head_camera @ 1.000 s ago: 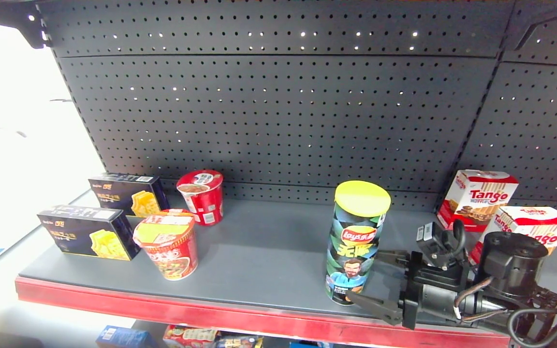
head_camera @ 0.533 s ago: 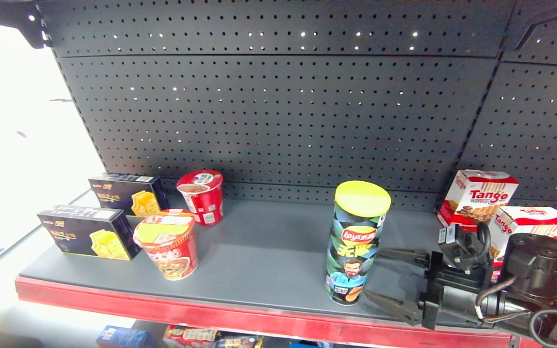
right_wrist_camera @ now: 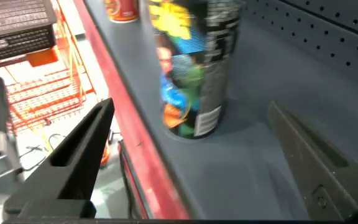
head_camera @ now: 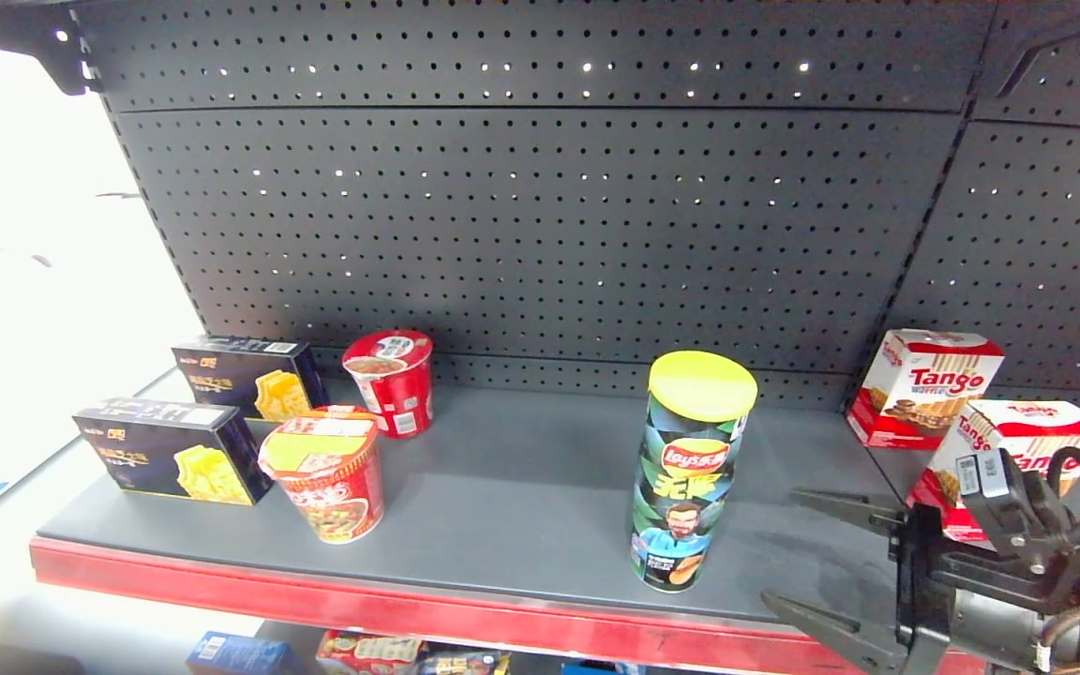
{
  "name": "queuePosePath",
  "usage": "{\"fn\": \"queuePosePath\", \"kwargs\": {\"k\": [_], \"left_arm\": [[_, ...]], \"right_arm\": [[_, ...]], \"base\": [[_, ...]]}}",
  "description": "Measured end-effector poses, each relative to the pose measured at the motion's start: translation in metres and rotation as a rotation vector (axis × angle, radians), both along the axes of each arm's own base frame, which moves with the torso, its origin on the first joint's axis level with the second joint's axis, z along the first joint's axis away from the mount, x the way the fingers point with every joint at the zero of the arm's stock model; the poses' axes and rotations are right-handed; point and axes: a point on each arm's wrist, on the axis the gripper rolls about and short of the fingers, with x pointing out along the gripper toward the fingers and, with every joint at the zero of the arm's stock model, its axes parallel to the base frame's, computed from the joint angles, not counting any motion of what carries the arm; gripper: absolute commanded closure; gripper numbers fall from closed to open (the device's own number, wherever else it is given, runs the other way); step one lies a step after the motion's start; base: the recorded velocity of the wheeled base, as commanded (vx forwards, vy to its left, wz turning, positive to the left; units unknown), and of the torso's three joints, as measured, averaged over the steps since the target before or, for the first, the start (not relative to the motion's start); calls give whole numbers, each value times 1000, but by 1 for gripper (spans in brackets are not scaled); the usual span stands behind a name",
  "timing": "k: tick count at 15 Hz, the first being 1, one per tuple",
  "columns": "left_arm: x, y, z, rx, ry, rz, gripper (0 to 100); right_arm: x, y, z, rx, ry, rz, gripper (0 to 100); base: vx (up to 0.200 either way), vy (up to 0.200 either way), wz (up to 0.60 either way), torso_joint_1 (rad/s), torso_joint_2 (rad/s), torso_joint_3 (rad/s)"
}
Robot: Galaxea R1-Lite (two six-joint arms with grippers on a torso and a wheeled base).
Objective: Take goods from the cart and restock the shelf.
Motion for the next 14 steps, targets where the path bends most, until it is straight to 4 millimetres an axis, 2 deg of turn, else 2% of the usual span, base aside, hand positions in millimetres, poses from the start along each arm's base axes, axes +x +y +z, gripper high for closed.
{"fn": "queuePosePath", "kwargs": {"k": [4, 10, 12, 14], "left_arm": [[-2, 1, 5, 0, -24, 23, 100], [-5, 2, 12, -5, -50, 29, 100], [-5, 2, 13, -4, -55, 36, 100], [-5, 2, 13, -3, -62, 35, 100]], "right_arm": [[-35, -22, 9, -20, 29, -106, 0], [-91, -49, 17, -76, 58, -414, 0], [-107, -57, 26, -45, 51, -509, 0], [-119, -64, 36, 6, 1, -675, 0]], "base": [[0, 0, 0, 0, 0, 0], [0, 0, 0, 0, 0, 0], [0, 0, 0, 0, 0, 0], [0, 0, 0, 0, 0, 0]]}}
